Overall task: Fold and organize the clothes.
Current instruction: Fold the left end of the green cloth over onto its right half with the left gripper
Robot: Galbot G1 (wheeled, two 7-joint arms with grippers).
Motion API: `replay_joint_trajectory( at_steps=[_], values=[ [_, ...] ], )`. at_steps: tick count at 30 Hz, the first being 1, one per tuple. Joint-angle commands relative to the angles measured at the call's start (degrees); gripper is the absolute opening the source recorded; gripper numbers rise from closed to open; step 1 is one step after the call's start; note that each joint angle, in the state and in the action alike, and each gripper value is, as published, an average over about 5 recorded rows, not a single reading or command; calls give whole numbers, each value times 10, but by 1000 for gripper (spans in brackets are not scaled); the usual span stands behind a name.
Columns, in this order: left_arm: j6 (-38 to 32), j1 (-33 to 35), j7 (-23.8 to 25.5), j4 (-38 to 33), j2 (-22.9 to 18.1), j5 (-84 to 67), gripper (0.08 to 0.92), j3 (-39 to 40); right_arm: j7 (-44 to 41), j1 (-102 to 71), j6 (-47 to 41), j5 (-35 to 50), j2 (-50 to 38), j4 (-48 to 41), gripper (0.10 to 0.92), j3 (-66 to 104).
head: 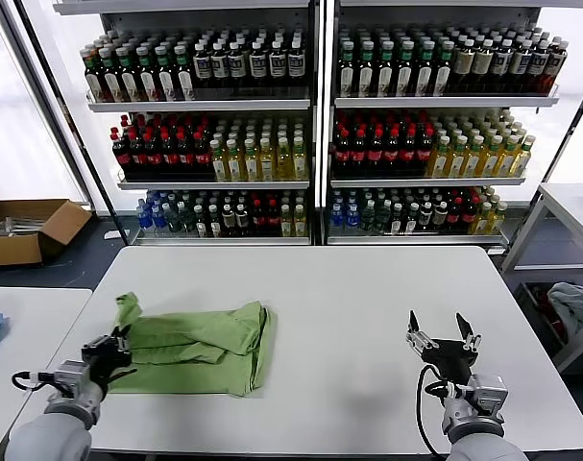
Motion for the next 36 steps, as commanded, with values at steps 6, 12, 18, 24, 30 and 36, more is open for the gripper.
replay_joint_trajectory(
  at_steps=[6, 12, 18, 24, 30, 36],
  values=[
    [36, -30, -20, -58, -53, 23, 97, 132, 0, -26, -3, -7, 5, 17, 823, 1],
    [43, -39, -20, -52, -69, 38, 97, 166, 0, -30, -5, -14, 6, 23, 823, -1],
    [54, -60, -20, -32, -82, 32, 97, 185, 0, -31, -7, -25, 8, 22, 823, -8],
    [60, -76, -20, -31, -95, 31, 97, 206, 2, -32, -8, -35, 15, 17, 823, -16],
    [63, -95, -27, -20, -102, 32, 97, 217, 1, -39, -6, -39, 16, 15, 823, -15],
    [63, -107, -25, -6, -109, 33, 97, 227, 1, -44, -3, -45, 20, 13, 823, -18]
  ],
)
